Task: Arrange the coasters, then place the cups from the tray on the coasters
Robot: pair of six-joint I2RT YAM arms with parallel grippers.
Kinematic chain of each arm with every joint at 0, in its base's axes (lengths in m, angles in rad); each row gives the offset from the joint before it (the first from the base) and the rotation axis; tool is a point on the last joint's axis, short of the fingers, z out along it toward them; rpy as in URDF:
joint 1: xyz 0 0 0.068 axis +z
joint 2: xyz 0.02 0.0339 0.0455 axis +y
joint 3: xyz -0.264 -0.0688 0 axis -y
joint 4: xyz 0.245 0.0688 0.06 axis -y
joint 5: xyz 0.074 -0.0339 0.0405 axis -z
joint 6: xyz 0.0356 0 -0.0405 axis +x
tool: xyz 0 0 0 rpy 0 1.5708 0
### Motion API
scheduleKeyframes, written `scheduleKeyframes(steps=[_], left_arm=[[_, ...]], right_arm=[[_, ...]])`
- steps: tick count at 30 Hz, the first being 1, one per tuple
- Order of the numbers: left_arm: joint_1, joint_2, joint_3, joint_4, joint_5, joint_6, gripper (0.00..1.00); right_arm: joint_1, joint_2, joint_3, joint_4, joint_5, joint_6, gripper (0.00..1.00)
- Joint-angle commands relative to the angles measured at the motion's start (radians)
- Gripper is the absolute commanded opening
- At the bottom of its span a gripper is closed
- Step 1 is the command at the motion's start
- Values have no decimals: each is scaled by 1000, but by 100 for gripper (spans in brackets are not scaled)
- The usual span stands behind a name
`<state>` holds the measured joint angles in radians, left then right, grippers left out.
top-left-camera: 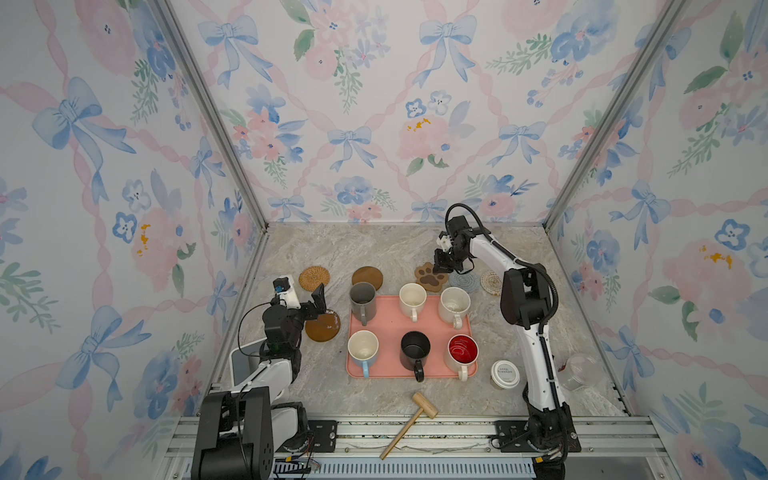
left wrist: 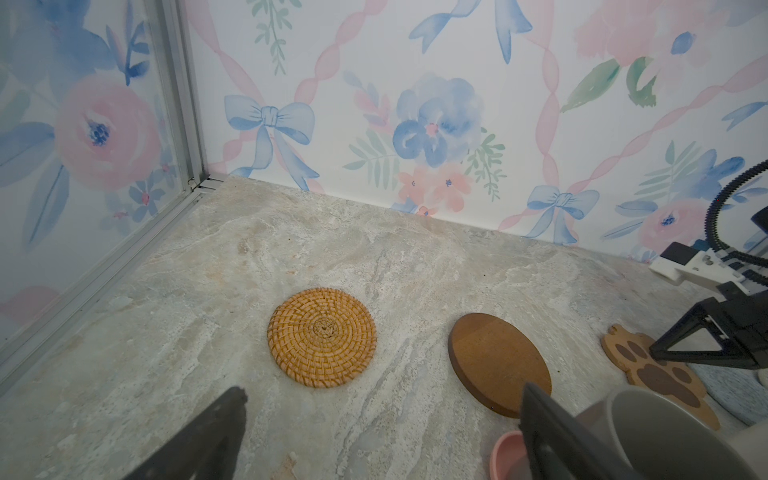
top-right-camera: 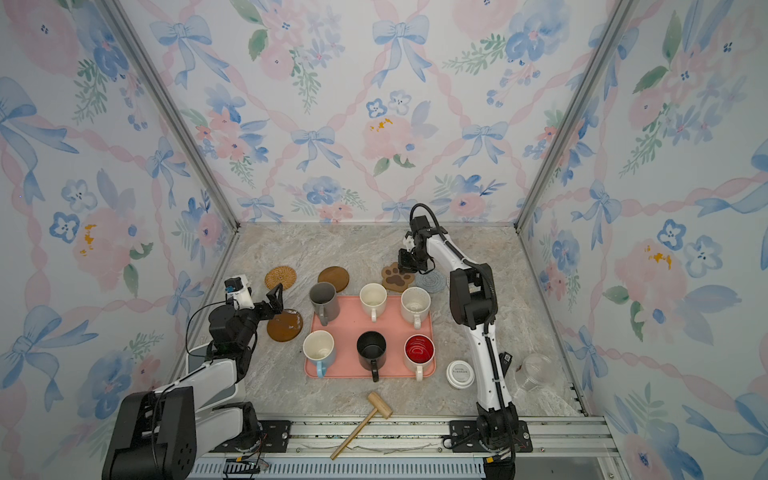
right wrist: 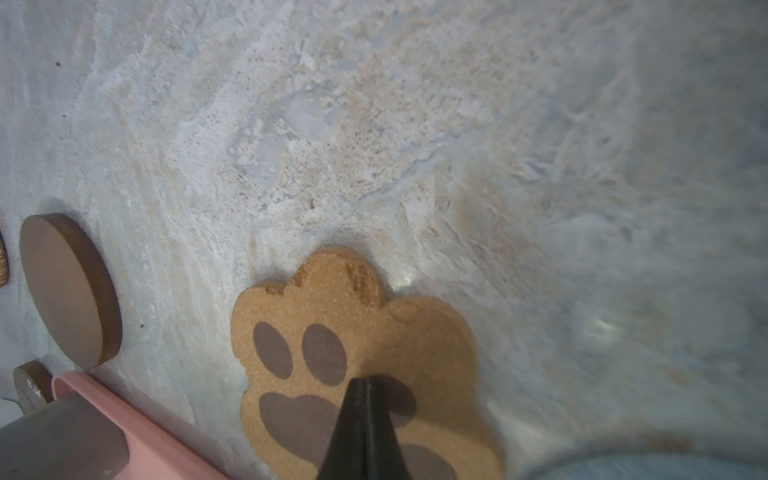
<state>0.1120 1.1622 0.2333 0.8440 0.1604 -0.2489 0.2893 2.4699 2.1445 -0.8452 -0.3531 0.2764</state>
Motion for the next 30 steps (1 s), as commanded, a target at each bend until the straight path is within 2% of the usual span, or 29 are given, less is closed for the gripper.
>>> scheduleKeyframes(steps=[1,8,16,19,23,30], left_arm=[[8,7,-12,23,-8,-6,98],[8,8,-12,23,-14,-6,98],[8,6,-11,23,-14,-9,98],[8,9,0,29,2,-26,98],[8,47,33,45,77,-50,98],[0,72,85,44,149,-107,93]], right_arm=[[-12,-18,-25,-78,0,8,0],[-12,-59,1,-17,-44,29,6],[-12,-144,5,58,-79,61,7],[-7,-211,-58,152,-110,102,7],[3,-308,-159,289,-128,159,5],[50,-498,-405,557,-107,241,0]])
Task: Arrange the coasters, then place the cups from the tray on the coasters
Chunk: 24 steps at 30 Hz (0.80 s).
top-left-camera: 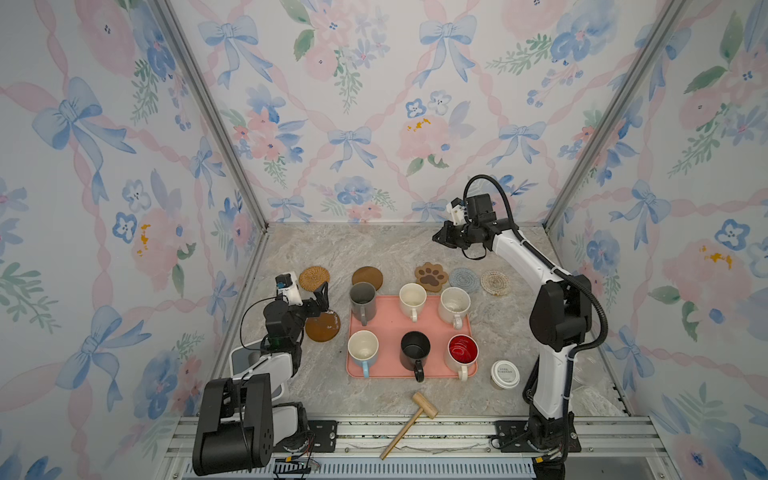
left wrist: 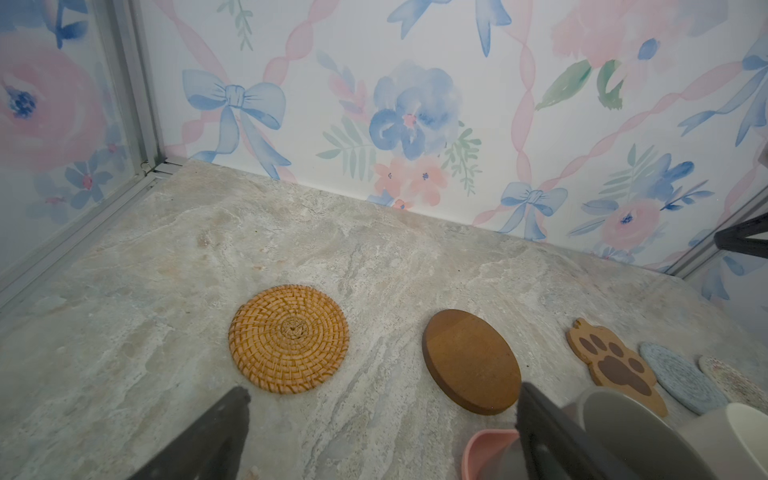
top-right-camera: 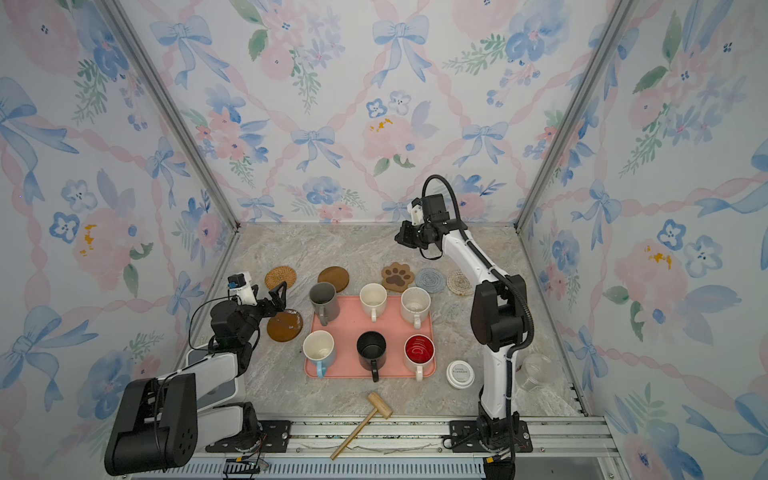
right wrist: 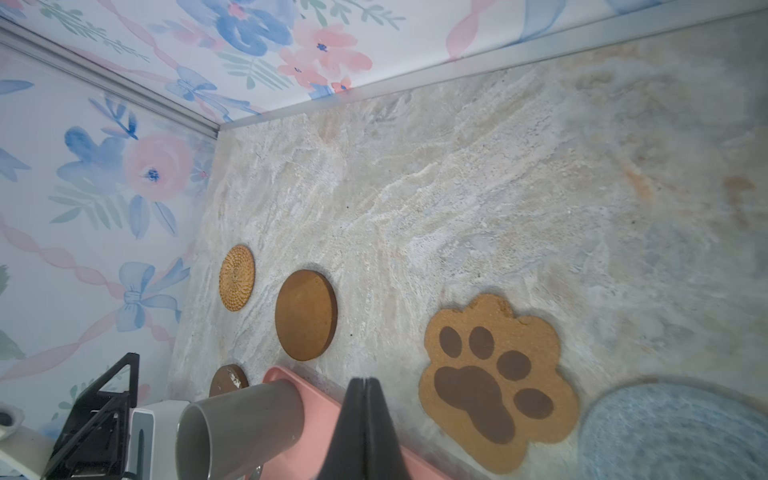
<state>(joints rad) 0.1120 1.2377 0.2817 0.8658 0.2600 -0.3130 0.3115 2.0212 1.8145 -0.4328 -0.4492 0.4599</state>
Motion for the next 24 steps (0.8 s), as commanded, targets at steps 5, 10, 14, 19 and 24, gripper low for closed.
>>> scheduleKeyframes(steps=[5,10,14,19,24], left_arm=[[-16,-22,142,-79,28,-98,74],[-48,54,404,-410,35,-114,41],[-100,141,610,-641,54,-61,32],[-200,296,882,-970,-40,52,11],[-225,466,1097,-1162,8,69,0]], right_arm=[[69,-145,-219,273,-11,107,0],[127,-235,-321,298,55,119,0],[176,-332,-425,343,147,137,0],[223,-439,-519,377,206,158,0],[245,-491,-554,339,218,151,0]])
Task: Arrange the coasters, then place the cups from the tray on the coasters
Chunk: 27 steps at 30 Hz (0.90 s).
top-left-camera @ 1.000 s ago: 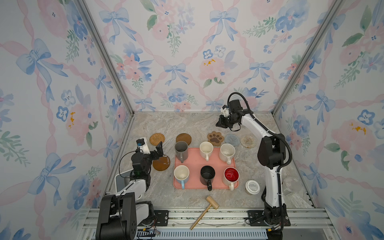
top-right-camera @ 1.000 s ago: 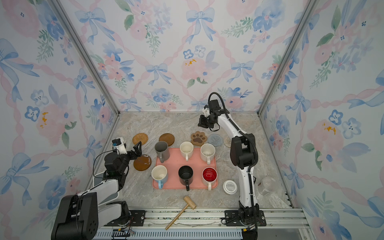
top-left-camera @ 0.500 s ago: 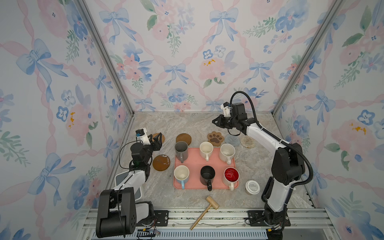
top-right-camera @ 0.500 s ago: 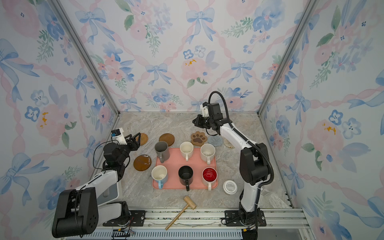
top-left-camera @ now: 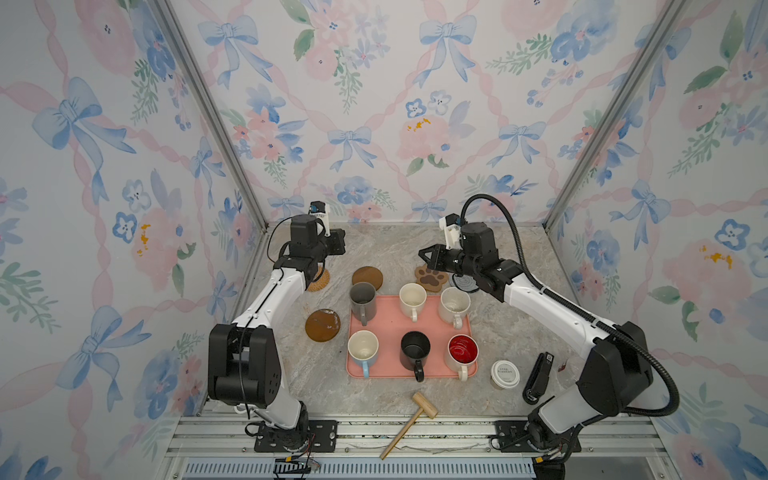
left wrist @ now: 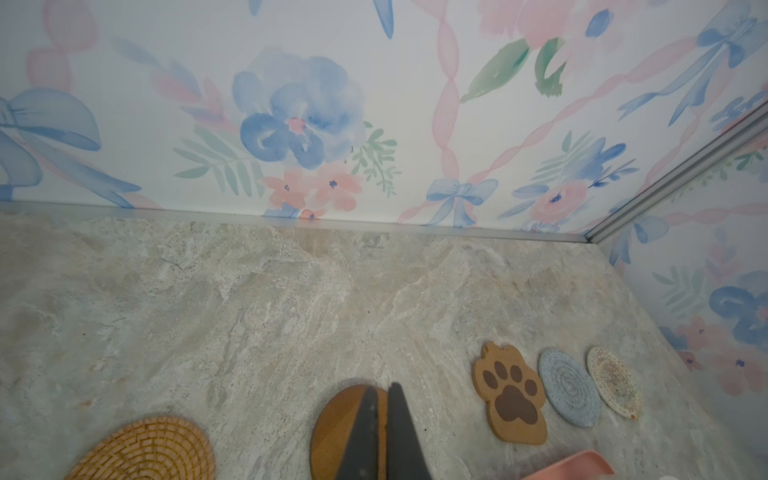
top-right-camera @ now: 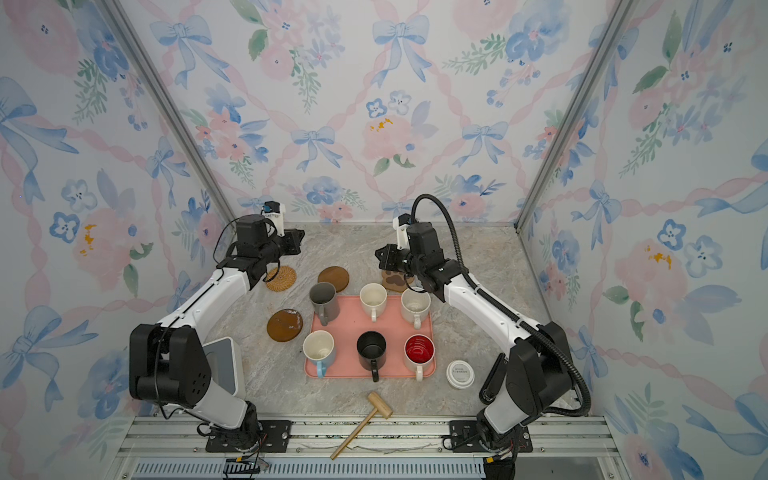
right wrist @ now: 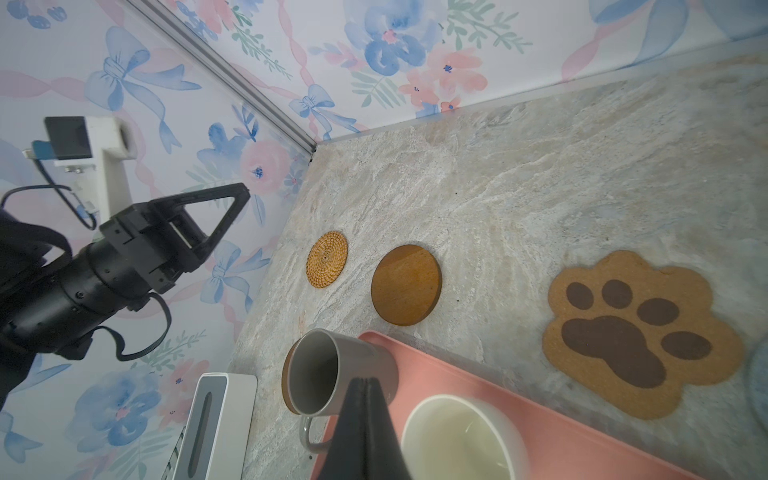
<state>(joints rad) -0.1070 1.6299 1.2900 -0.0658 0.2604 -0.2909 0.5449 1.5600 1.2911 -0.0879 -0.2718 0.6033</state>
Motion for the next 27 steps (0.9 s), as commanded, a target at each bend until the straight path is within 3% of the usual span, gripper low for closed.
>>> scheduleKeyframes(steps=[1,9,15,19,27], left_arm=[[-16,101,125,-262,4,55,0],[-89,372,447,-522,-76,125,0],[-85,478,565,-612,-161,122,0],[-72,496,550,-647,-214,114,0],[-27,488,409,-655,-176,85,0]], right_arm=[[15,-41,-38,-20,48,4,0],[21,-131,-126,-71,115,-33,0],[9,-181,-170,-85,133,-56,0],[-3,-197,-192,-83,130,-63,0],[-32,-180,-220,-49,73,-56,0]])
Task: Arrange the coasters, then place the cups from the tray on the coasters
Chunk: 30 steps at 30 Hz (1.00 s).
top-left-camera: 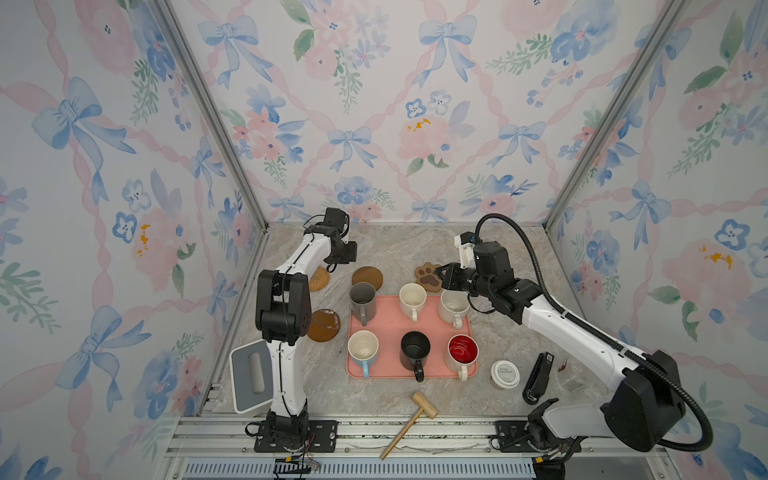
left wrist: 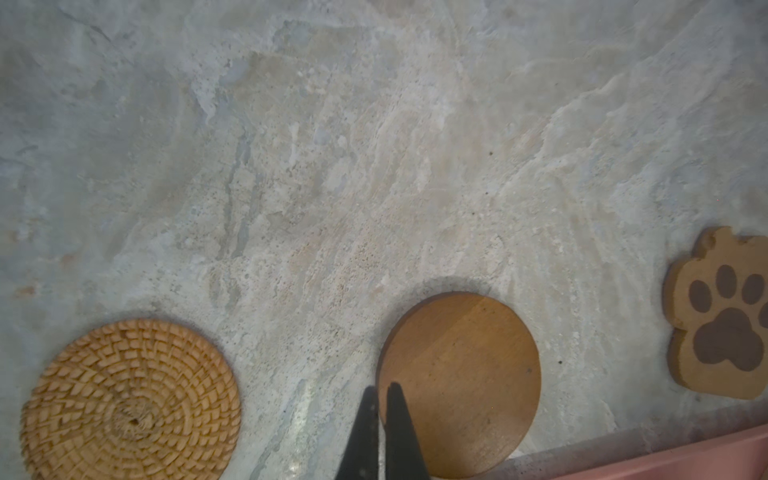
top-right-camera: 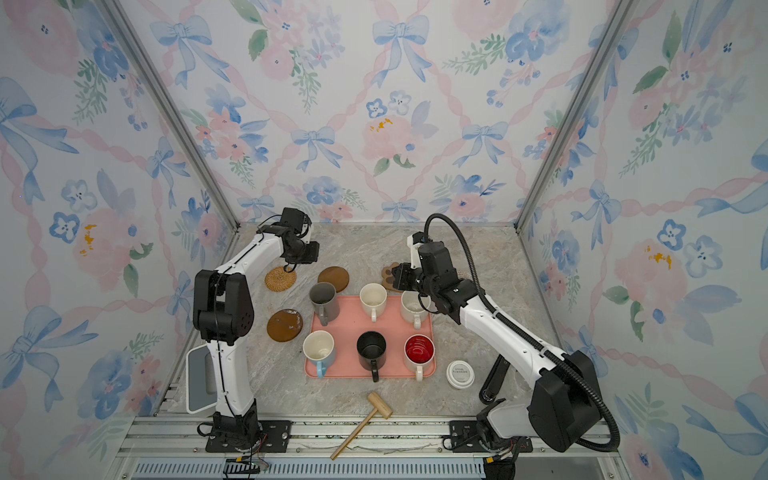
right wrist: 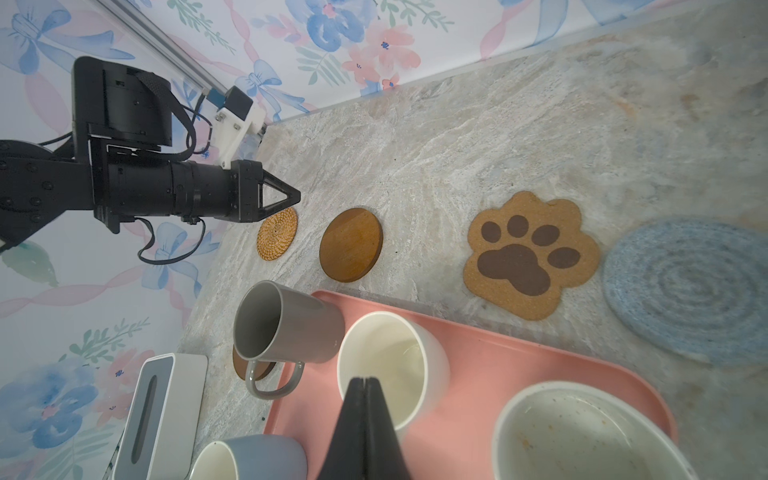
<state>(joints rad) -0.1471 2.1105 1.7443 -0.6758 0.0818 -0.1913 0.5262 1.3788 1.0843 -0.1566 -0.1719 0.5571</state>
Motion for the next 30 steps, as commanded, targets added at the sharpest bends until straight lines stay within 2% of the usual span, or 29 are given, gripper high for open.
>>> scheduleKeyframes(steps=[1,8,30], left_arm=[[16,9,-58,-45,5,-18,0],[29,51,-101,-44,2,-54,0],[16,112,-65,-41,84,-60,0]], right_arm=[[-15,3,-16,26,-32,-9,0],[-20,21,-22,53,-59,0,0],[-35,37,-24,64,-78,0,0]])
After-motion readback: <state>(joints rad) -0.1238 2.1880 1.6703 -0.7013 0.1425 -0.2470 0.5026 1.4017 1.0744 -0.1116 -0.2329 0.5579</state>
